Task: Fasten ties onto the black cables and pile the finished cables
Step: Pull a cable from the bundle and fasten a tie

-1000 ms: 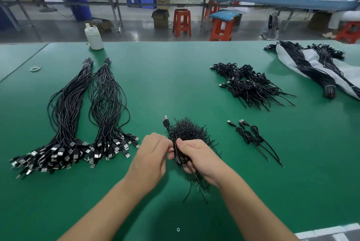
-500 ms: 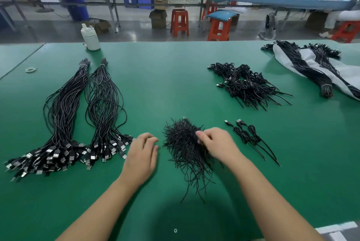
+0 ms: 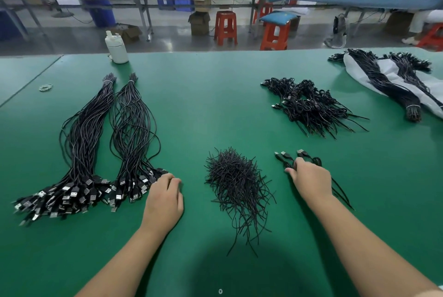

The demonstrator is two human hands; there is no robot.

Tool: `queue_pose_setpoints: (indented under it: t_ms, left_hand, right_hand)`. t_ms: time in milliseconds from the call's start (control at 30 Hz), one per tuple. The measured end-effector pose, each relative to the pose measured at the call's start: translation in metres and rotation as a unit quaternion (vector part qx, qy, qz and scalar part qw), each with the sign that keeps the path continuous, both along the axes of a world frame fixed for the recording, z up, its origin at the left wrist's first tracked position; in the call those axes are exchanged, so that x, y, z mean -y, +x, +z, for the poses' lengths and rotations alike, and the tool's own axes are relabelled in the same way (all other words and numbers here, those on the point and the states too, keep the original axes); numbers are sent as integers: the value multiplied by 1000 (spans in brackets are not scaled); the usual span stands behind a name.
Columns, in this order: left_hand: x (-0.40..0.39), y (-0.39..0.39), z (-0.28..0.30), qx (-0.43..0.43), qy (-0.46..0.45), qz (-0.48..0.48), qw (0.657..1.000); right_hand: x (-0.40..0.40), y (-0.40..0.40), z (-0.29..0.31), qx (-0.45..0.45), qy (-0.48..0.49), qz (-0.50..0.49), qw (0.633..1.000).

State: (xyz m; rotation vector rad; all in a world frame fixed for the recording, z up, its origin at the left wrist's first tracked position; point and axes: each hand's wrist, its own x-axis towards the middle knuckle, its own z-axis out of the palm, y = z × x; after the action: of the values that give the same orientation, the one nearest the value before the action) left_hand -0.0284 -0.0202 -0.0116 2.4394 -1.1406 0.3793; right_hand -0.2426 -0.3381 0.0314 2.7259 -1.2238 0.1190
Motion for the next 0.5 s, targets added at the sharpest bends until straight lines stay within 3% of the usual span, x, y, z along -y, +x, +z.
queue_pose_setpoints:
  t_ms: [500]
  left_hand:
    - [1, 1, 0, 7, 10, 26, 1000]
  right_hand:
    - [8, -2, 4, 4, -39, -24, 999]
